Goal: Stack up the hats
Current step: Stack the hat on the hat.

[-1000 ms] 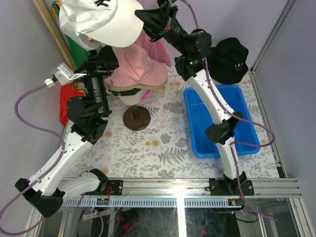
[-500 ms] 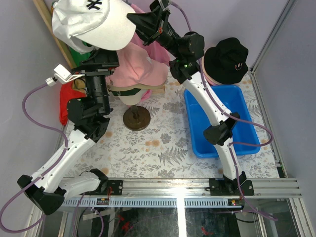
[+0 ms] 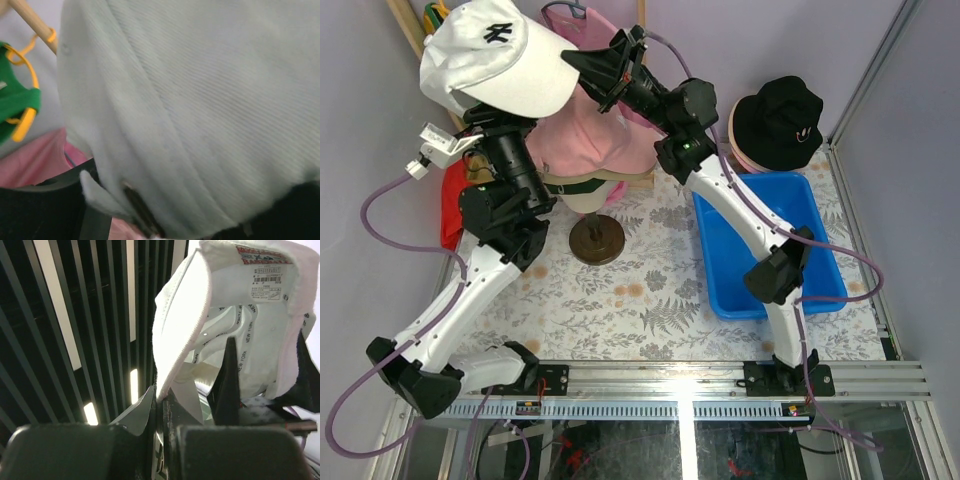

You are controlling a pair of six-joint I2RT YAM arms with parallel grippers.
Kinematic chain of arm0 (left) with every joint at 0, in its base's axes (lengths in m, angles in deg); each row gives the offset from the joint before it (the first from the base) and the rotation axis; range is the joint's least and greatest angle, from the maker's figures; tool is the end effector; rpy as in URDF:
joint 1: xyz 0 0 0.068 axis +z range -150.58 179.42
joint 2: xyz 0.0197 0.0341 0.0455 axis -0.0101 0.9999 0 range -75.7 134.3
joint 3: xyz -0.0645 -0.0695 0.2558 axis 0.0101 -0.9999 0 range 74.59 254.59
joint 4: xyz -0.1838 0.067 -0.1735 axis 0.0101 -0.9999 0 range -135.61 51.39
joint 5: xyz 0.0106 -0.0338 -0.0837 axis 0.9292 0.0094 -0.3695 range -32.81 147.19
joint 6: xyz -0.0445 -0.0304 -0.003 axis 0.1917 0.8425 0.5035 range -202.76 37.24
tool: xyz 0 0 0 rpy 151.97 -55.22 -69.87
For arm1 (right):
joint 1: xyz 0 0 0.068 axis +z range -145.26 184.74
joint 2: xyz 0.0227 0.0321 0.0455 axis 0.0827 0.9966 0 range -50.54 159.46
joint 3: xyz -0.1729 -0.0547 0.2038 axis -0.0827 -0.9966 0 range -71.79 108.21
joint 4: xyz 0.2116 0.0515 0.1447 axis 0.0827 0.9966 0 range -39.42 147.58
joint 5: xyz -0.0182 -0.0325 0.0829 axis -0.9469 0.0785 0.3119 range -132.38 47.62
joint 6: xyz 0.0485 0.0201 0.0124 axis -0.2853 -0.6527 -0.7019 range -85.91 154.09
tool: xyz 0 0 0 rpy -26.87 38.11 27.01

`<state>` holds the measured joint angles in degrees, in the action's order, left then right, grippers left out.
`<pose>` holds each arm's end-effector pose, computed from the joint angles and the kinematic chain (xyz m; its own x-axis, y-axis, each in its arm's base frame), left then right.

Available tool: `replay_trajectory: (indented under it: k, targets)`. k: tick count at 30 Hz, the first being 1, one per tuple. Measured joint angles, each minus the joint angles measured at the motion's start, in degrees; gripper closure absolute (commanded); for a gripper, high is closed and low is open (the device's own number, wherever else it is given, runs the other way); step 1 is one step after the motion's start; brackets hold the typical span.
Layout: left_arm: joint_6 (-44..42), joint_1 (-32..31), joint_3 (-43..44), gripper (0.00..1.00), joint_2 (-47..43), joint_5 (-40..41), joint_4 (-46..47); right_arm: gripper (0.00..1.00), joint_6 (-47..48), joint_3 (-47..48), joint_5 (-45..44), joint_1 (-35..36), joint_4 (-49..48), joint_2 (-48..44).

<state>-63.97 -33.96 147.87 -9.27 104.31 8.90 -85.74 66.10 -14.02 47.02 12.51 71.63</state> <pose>0.1880 -0.0926 0.5240 0.6367 -0.6819 -0.3599 0.2354 0.6164 -0.7514 0.3159 0.3101 0.5461 -0.9906 0.1311 -0.0386 -0.1201 -0.7009 0.7031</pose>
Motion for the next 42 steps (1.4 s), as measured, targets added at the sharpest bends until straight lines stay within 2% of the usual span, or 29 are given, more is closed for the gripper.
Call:
replay_trajectory:
  k: [2, 8, 14, 22, 30, 40, 42]
  targets:
    - [-2.3, 0.5, 1.2, 0.67, 1.1, 1.6, 0.4, 1.00, 0.0, -3.3, 0.2, 0.1, -0.5, -2.0]
    - [-10.2, 1.5, 2.0, 0.74, 1.8, 5.6, 2.4, 1.00, 0.3, -7.6, 1.1, -0.4, -1.9, -5.9]
    - [-16.5, 3.7, 0.2, 0.82, 1.1, 6.1, 4.6, 1.00, 0.5, -15.2, 1.4, -2.9, -4.8, -11.0]
    - [-27.7, 4.3, -0.2, 0.82, 2.0, 4.4, 8.3, 1.00, 0.4, -23.4, 3.9, -10.3, -12.9, -13.4]
    - [-40.7, 4.2, -0.2, 0.81, 6.2, 3.8, 12.9, 1.00, 0.1, -23.9, 7.7, -15.9, -23.6, -9.2]
    - [-50.5, 4.2, -0.1, 0.77, 10.2, 4.2, 17.6, 1.00, -0.4, -25.3, 10.7, -20.5, -35.2, -3.3]
    - [-51.7, 4.3, -0.1, 0.74, 10.5, 4.4, 18.4, 0.97, -0.4, -25.6, 10.8, -20.5, -36.5, -2.6]
